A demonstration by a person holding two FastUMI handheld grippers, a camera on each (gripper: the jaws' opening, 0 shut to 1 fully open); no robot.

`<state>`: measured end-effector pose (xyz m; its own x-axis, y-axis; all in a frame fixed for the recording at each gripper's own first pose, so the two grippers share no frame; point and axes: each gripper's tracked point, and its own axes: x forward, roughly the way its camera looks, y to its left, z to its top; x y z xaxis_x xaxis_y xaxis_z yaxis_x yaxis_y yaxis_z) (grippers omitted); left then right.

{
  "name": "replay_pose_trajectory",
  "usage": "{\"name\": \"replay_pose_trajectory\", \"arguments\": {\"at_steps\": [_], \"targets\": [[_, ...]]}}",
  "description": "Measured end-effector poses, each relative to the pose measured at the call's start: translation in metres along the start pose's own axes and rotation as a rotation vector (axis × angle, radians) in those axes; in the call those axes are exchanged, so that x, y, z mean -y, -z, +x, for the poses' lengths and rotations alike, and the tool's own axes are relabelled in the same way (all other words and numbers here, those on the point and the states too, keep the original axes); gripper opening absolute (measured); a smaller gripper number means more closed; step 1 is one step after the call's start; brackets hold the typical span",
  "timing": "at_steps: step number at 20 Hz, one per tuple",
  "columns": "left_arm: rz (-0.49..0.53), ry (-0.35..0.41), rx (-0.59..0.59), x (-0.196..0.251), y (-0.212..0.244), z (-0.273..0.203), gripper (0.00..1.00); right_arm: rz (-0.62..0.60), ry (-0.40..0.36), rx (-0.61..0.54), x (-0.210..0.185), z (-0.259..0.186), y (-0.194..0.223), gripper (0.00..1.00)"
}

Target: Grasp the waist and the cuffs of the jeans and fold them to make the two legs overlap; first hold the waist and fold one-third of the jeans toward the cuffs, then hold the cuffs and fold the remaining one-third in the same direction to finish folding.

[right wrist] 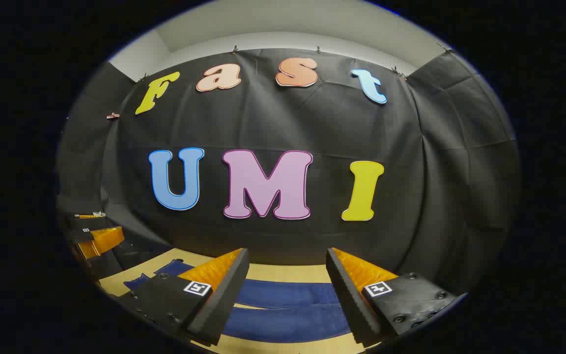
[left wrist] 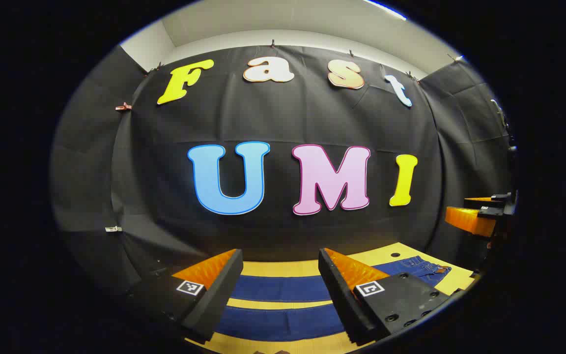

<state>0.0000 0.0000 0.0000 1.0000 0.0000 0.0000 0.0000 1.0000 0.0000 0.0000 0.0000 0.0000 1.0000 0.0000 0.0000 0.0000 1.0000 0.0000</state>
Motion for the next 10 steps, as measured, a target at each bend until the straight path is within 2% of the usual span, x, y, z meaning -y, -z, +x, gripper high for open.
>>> {"name": "replay_pose_trajectory", "arguments": {"at_steps": [10], "targets": [[-0.002, -0.003, -0.012, -0.0029, 0.0052, -0.0014, 0.96, -0.008, -0.009, 0.004, -0.0059, -0.0028, 0.0002, 0.97]]}}
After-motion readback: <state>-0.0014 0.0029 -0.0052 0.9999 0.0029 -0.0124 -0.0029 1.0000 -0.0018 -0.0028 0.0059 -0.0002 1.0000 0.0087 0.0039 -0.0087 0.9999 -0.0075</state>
